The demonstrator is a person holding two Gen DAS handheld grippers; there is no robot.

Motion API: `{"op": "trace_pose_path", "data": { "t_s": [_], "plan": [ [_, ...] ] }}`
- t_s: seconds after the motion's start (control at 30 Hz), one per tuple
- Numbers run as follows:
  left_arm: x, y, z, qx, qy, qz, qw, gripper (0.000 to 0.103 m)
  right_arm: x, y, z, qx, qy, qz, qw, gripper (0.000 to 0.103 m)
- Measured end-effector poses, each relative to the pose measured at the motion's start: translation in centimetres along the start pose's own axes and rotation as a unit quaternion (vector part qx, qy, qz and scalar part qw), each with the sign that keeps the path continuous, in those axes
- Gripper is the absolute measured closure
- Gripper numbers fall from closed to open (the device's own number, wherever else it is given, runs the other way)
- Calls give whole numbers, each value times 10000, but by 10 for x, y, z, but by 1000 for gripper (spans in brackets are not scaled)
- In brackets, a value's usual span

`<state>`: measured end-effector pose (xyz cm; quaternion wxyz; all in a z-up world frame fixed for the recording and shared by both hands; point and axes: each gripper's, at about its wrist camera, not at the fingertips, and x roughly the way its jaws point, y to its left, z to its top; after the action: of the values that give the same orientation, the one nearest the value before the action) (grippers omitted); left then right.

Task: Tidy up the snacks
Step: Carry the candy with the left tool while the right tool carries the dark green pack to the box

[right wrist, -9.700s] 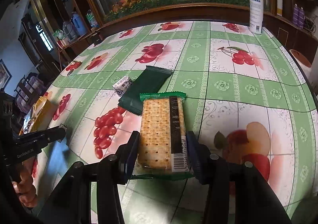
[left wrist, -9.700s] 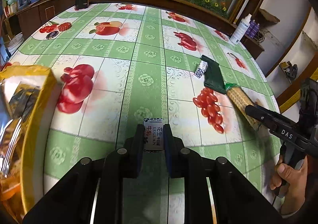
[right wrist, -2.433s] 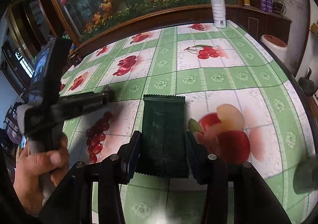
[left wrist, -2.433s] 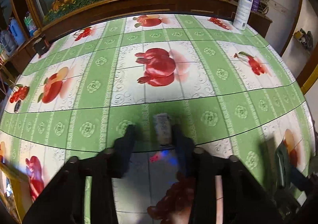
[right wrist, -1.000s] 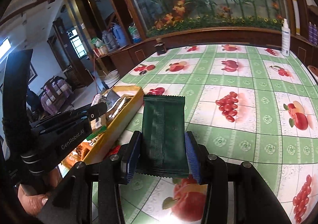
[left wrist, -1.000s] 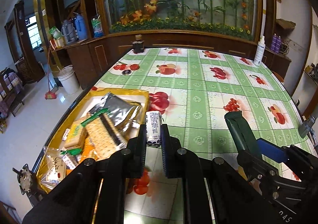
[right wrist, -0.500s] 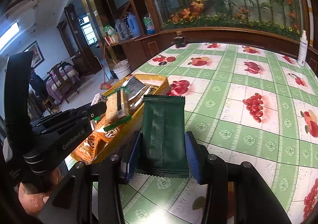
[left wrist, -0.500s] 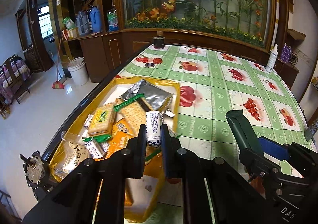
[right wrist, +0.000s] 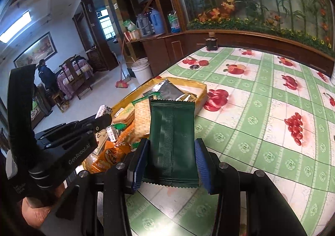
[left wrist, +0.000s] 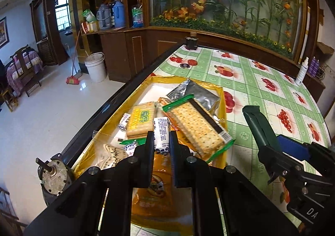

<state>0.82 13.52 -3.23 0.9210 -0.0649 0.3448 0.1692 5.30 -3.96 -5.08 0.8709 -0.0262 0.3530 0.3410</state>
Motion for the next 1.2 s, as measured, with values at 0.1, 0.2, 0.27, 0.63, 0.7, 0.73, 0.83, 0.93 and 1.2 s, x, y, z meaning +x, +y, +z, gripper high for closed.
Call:
{"op": "trace_pose_path", "data": {
  "t_s": [0.1, 0.2, 0.27, 0.63, 0.7, 0.73, 0.83, 0.93, 1.2],
  "plan": [
    [3, 7, 0, -50, 25, 60, 10000, 92, 6, 7, 5, -56, 3, 42, 10000, 58],
    [6, 15, 0, -91, 62, 117, 9999, 92, 13, 14, 10, -118, 18, 82, 9999, 58],
    [9, 18, 0, -123, 84, 145, 9998, 92, 18, 18, 13, -166, 36, 115, 9998, 58],
    [22, 37, -2, -275, 268, 205, 9991, 92, 45, 41, 22, -363, 198, 310, 9987, 58],
    [25, 40, -3, -272, 305, 221, 9989, 92, 51, 42, 24, -377, 230, 319, 9985, 58],
    [27, 41, -4, -277, 339, 222, 9988, 92, 53, 42, 24, -385, 245, 320, 9984, 58],
    [33, 44, -5, -306, 426, 218, 9984, 92, 61, 43, 28, -405, 286, 318, 9983, 58],
    [38, 47, -6, -334, 497, 205, 9980, 92, 69, 44, 33, -416, 307, 332, 9981, 58],
    [46, 50, -4, -325, 593, 210, 9975, 92, 89, 52, 42, -486, 382, 385, 9973, 58]
  ]
}}
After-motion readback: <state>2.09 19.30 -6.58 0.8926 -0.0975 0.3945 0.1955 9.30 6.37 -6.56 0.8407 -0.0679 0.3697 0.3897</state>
